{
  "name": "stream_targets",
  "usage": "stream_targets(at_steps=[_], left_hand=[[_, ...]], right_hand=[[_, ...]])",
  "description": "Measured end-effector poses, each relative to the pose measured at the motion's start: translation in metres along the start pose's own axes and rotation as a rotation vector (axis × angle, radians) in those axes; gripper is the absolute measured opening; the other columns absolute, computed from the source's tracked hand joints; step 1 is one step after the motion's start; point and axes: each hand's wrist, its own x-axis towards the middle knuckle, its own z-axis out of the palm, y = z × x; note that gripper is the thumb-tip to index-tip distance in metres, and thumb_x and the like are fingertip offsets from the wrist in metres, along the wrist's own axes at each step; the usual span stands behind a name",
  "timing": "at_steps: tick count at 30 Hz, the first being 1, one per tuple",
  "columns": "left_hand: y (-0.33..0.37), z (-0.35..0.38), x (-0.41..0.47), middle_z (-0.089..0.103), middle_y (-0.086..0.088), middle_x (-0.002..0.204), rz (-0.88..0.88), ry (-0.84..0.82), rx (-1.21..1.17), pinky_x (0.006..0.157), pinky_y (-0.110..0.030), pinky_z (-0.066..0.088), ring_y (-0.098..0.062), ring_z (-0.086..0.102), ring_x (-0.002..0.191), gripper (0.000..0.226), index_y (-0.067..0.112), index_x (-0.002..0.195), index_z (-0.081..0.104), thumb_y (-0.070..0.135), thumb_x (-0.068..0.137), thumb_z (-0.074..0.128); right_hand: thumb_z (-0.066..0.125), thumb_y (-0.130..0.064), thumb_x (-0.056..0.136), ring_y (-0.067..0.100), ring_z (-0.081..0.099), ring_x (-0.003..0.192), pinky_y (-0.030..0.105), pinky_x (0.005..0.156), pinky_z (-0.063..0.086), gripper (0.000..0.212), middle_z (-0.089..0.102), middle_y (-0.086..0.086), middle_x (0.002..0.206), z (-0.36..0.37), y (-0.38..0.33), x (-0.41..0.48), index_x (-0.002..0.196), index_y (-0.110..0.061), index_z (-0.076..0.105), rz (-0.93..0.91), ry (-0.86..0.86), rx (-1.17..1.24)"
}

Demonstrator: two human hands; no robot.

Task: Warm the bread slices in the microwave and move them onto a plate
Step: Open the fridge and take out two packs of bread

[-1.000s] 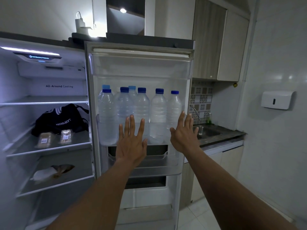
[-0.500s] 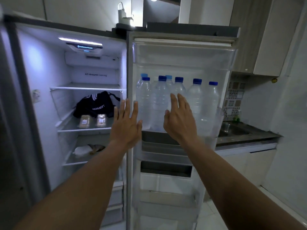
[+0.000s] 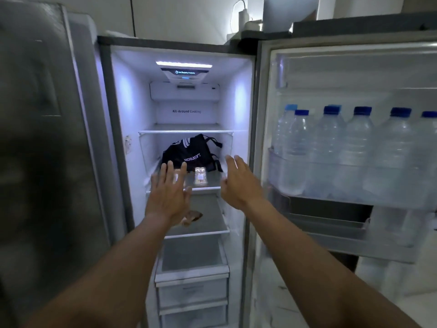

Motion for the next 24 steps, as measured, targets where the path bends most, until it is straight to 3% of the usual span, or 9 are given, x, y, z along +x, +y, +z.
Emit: stream_targets(at_steps=[10, 17, 24], left_hand=[[-0.088, 0.06, 0.06, 0.01, -0.014, 0.163, -0.056, -0.057, -0.092, 0.121, -0.052, 0.01, -0.031, 0.004, 0.151, 0.063, 0.027, 0.156, 0.001, 0.044, 0.102, 0.027], [-0.108, 0.175, 0.132, 0.015, -0.014, 0.162, -0.14, -0.091, -0.147, 0.121, -0.05, 0.013, -0.031, 0.01, 0.15, 0.063, 0.028, 0.157, 0.003, 0.043, 0.101, 0.029], [-0.129, 0.278, 0.204, 0.014, -0.013, 0.163, -0.282, -0.181, -0.299, 0.121, -0.049, 0.014, -0.033, 0.01, 0.15, 0.059, 0.034, 0.157, 0.004, 0.038, 0.103, 0.027]], right_hand=[[0.046, -0.024, 0.096, 0.033, 0.04, 0.134, 0.044, 0.103, 0.041, 0.063, 0.033, 0.015, 0.151, 0.104, -0.009, 0.09, 0.154, -0.012, 0.022, 0.137, -0.047, 0.0], [0.049, -0.024, 0.094, 0.034, 0.044, 0.126, 0.043, 0.099, 0.042, 0.06, 0.043, 0.015, 0.139, 0.209, 0.042, 0.179, 0.149, -0.01, 0.027, 0.206, -0.082, 0.007], [0.05, -0.033, 0.097, 0.035, 0.041, 0.135, 0.045, 0.104, 0.04, 0.068, 0.036, 0.016, 0.152, 0.304, 0.095, 0.261, 0.155, -0.013, 0.019, 0.323, -0.155, 0.084]])
